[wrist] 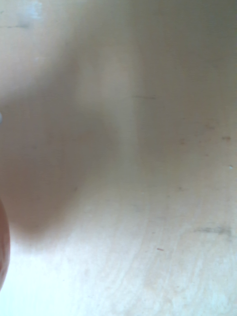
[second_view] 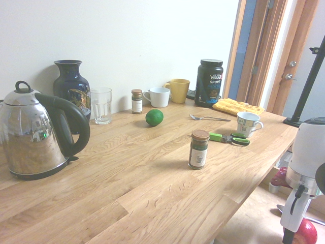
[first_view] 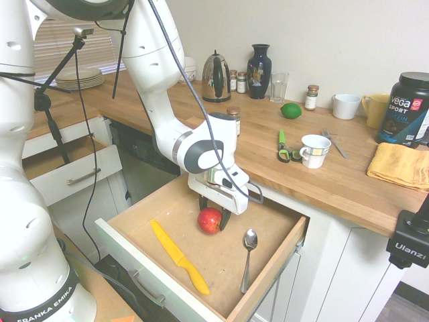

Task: Put red apple in the drawer

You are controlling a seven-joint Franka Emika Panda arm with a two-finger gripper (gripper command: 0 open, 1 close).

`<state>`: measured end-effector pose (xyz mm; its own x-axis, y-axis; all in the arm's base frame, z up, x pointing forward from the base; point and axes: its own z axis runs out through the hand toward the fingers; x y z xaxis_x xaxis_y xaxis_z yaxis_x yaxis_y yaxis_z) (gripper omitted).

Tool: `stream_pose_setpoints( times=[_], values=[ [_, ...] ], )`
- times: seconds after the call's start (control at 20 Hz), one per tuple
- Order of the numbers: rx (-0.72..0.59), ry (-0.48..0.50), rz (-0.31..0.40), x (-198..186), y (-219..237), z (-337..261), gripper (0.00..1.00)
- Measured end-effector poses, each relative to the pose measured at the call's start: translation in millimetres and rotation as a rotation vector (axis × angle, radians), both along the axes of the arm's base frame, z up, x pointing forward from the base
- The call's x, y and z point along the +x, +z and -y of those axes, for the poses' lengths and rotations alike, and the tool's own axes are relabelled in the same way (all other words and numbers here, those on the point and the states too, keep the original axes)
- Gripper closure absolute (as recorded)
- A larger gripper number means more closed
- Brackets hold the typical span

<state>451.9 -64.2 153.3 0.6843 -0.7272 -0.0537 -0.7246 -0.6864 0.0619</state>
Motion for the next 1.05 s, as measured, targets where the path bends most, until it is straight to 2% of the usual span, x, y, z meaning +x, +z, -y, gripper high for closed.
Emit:
stream_pose_setpoints(
  times=[0.6, 1.05],
  values=[
    [0.003, -0.007, 0.005, 4, -1, -10, 0.0],
    [0.006, 0.0, 0.095, -4, 74, -26, 0.0]
  ],
)
